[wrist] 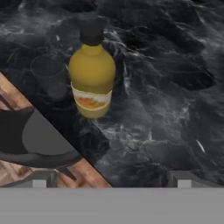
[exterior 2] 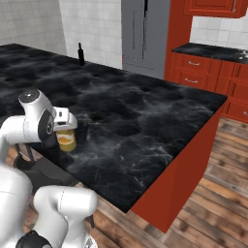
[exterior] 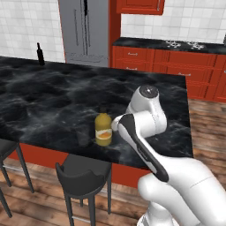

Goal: There is a wine glass and glass cup on the dining counter. Place the wine bottle next to the wine glass and the juice bottle next to the glass cup.

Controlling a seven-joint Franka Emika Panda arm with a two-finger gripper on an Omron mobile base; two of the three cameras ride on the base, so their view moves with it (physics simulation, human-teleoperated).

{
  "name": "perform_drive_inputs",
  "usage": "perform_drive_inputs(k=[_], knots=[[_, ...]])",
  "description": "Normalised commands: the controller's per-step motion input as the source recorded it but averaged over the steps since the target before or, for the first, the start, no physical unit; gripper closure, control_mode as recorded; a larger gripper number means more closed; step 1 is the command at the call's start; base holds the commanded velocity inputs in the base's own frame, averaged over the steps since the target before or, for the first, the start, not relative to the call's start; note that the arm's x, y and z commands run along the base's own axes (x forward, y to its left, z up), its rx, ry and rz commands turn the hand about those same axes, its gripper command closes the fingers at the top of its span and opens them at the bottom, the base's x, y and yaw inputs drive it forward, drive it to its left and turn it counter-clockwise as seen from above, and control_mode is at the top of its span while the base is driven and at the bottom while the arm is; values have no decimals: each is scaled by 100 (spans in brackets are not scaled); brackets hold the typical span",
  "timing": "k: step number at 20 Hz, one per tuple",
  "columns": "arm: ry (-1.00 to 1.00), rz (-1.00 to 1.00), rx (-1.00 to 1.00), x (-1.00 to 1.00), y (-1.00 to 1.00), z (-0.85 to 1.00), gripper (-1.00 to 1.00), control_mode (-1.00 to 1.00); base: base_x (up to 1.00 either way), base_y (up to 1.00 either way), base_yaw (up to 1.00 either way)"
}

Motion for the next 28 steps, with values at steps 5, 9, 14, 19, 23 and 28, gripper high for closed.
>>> perform_drive_inputs(k=[5, 9, 14, 19, 23, 28], knots=[[-4, -9, 0, -39, -10, 5, -100, -100, 0, 0, 0], [0, 0, 0, -12, -3, 8, -100, -100, 0, 0, 0], [0, 0, 0, -2, -1, 4, -100, -100, 0, 0, 0], [0, 0, 0, 0, 0, 0, -100, -100, 0, 0, 0], [0, 0, 0, 0, 0, 0, -100, -100, 0, 0, 0], [0, 0, 0, 0, 0, 0, -100, 100, -5, 0, 0]])
